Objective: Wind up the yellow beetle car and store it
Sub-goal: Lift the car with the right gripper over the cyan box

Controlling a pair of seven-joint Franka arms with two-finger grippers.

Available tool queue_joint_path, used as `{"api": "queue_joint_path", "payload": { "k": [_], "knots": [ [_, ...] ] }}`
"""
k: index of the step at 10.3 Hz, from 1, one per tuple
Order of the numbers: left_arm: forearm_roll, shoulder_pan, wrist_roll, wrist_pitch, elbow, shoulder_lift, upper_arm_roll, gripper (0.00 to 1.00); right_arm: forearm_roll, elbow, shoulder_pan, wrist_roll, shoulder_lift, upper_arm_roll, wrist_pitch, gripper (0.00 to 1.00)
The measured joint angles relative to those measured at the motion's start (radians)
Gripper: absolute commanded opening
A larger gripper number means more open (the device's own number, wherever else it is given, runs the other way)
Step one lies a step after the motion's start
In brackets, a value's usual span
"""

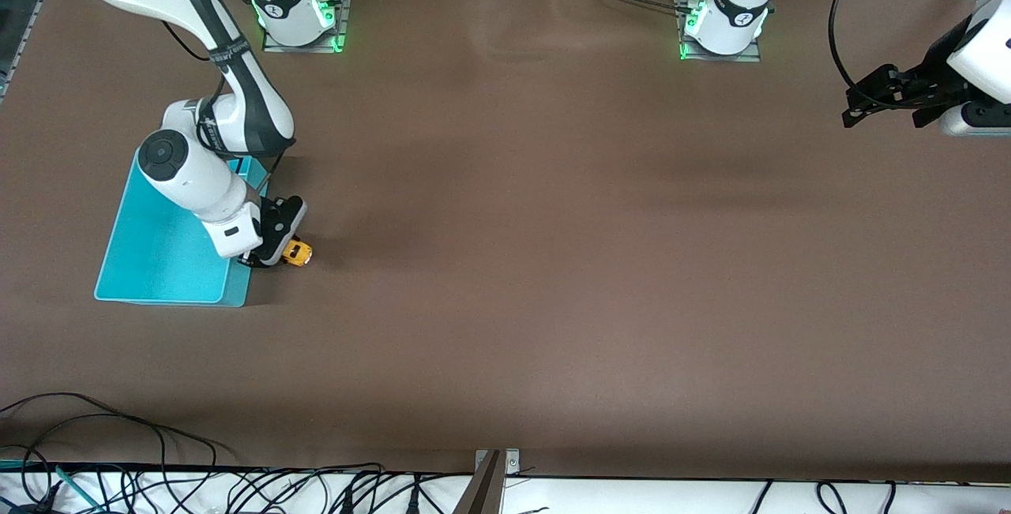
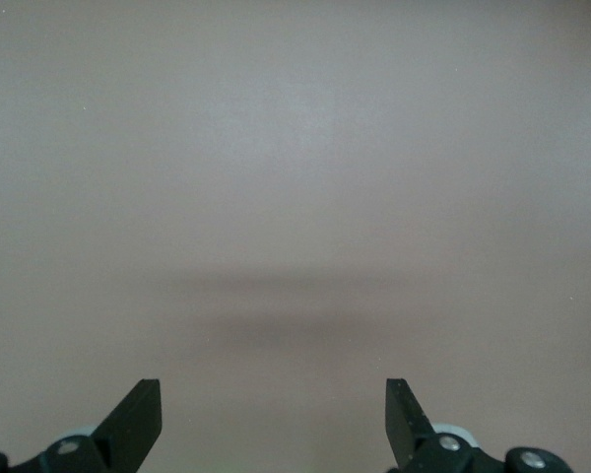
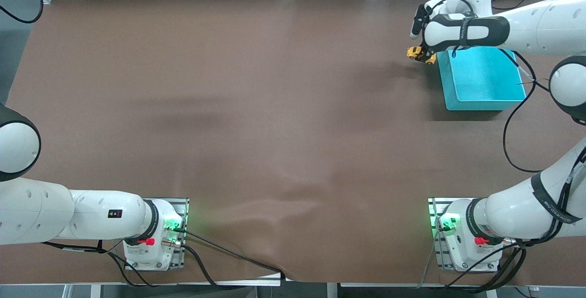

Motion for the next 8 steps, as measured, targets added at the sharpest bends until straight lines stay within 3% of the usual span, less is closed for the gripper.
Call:
{"api": "queue_joint_path", "payload": {
  "k": [4,8],
  "knots": [
    [0.000,-0.001,0.000,-0.001,0.001,0.000,-0.002,1.00,-0.002,0.016,-0.010,-0.100,-0.091,0.011,-0.155,0.00],
    [0.000,0.000,0.000,-0.001,0.002,0.000,-0.001,1.00,-0.006,0.017,-0.167,-0.464,-0.184,0.027,-0.279,0.00]
  ]
}}
